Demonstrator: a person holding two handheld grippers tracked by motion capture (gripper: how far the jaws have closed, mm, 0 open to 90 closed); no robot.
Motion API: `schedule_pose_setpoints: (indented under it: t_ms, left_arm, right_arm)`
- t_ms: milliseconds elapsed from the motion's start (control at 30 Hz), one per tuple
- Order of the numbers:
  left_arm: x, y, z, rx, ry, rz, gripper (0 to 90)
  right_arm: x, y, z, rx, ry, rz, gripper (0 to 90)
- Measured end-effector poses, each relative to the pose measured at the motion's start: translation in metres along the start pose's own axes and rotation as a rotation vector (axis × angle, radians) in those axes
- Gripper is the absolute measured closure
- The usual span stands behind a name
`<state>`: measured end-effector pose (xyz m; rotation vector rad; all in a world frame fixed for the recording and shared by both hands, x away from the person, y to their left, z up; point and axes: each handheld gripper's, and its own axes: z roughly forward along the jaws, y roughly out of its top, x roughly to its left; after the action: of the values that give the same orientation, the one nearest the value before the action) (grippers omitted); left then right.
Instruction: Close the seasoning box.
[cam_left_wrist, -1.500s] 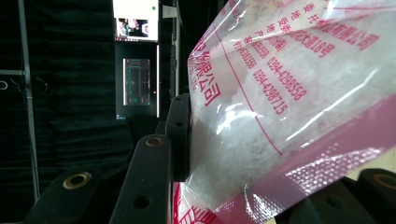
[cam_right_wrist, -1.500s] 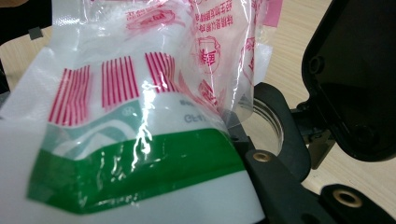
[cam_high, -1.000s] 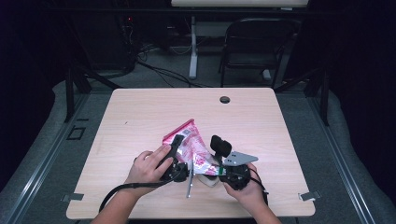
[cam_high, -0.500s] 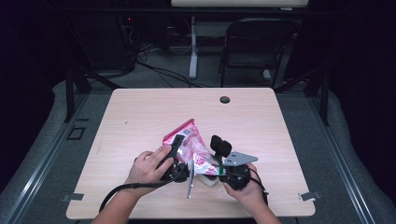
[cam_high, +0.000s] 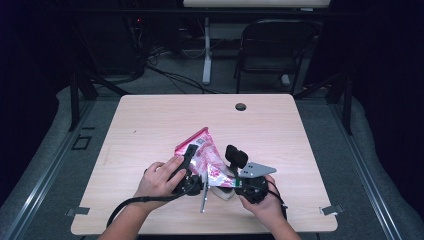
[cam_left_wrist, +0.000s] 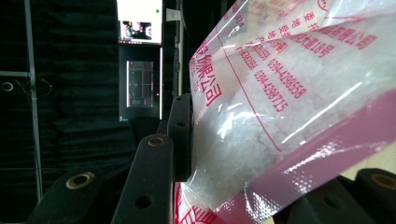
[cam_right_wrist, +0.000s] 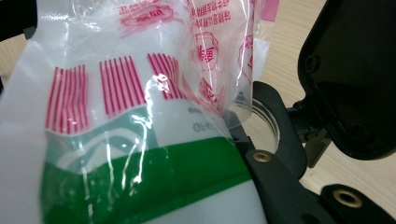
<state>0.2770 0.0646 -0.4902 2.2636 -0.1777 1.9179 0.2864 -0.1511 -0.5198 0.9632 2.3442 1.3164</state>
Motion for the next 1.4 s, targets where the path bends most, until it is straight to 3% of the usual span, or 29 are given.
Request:
schedule_pose_setpoints:
  t_ms: [1400]
  left_arm:
    - [0.0021,0.0066,-0.0063,-0.036,0.041,0.016,71.8]
  right_arm:
    - [0.0013,-0.0020,-0.0043,0.003,-0.018,-0.005,90.0]
